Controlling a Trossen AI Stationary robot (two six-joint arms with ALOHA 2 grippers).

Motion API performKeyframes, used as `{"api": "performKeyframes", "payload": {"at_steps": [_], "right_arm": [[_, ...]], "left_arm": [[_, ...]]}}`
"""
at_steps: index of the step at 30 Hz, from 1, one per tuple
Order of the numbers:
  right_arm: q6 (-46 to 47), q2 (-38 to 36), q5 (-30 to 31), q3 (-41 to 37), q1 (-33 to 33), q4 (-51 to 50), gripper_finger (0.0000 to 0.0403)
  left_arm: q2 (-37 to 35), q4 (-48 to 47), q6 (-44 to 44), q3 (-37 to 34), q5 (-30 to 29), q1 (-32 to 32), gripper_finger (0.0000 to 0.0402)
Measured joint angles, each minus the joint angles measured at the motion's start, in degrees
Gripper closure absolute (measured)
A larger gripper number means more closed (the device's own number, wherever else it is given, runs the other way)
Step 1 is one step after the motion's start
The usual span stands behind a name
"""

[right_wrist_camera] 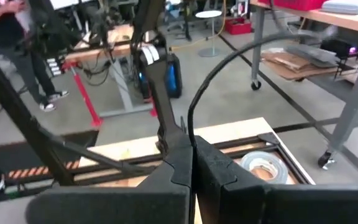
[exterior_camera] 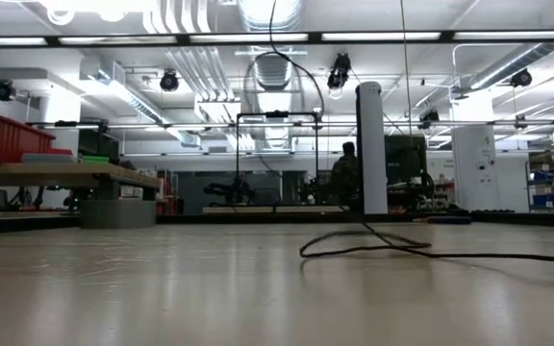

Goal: Coil cords
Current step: Coil the black wire on the black spool

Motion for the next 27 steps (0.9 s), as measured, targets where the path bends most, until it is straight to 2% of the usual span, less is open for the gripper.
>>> {"api": "performKeyframes", "payload": {"at_steps": [7, 11, 20, 27], "right_arm": [[-3.2, -0.7, -0.1, 0.0, 1.9, -2.5, 0.0403], [-3.5, -1.7, -2.2, 0.0, 2.9, -1.9, 0.0403], [-4.6, -4.2, -4.5, 0.0, 3.8, 1.2, 0.0403], [-3.4, -5.8, -10.3, 0.1, 3.9, 6.4, 0.0403]], "left_arm": [[1.7, -11.8, -5.0, 0.0, 4.7, 2.8, 0.0401], [2.9, -14.7, -4.9, 0.0, 7.7, 4.4, 0.0401], [6.8, -15.1, -5.5, 0.0, 29.3, 5.0, 0.0401], [9.8, -15.1, -4.5, -0.1, 29.3, 5.3, 0.0401]]}}
